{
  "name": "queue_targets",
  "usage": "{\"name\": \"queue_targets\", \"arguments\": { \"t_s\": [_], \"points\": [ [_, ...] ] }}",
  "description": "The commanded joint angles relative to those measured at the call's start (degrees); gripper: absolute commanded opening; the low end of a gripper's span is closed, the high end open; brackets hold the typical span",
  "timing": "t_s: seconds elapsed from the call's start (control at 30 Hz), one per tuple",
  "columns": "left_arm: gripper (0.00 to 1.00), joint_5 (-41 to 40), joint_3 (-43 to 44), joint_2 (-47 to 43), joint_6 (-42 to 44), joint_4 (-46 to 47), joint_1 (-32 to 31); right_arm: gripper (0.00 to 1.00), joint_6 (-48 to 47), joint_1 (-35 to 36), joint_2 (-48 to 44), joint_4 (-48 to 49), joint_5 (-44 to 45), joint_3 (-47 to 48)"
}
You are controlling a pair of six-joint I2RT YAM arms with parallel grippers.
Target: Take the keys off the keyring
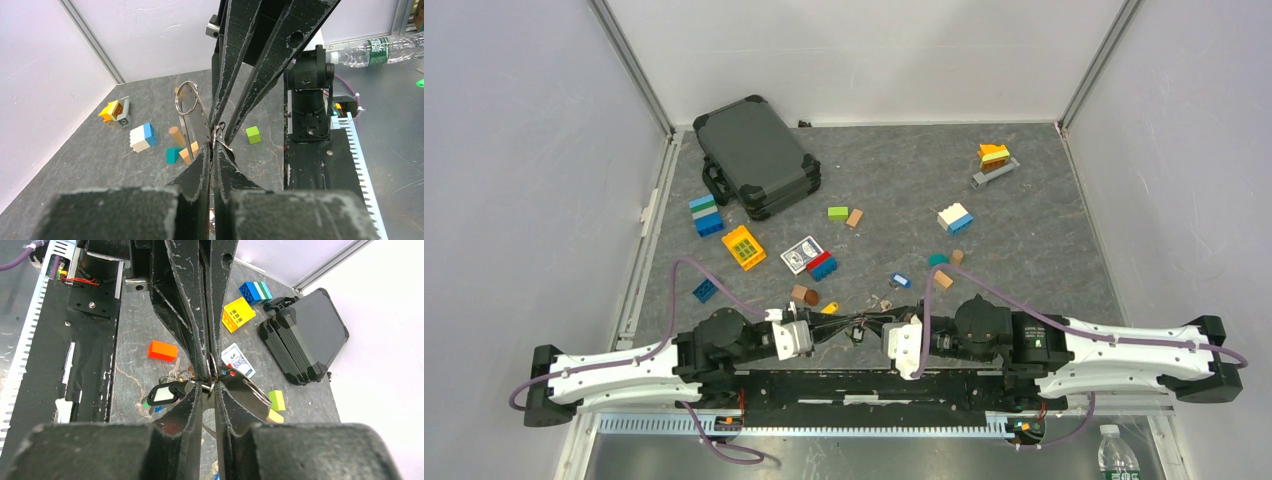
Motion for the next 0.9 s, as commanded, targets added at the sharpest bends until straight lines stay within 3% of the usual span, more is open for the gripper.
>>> {"name": "queue_targets", "arguments": {
  "t_s": [0.0, 0.3, 0.87],
  "points": [
    [0.02, 7.39, 2.4, 2.11, -2.65, 4.56, -0.89, 0.16, -1.13, 0.13, 0.2, 11.84, -1.07, -0.34],
    [0.02, 3.92, 2.5, 2.11, -3.5, 4.21, -0.9, 0.22, -2.35, 0.13, -1.95, 11.99, -0.54, -0.93],
    [0.02, -2.26, 3.52, 2.27, -4.97, 1.45, -0.88, 0.22, -4.97, 0.13, -2.8, 9.56, -1.32, 0.19]
  ]
}}
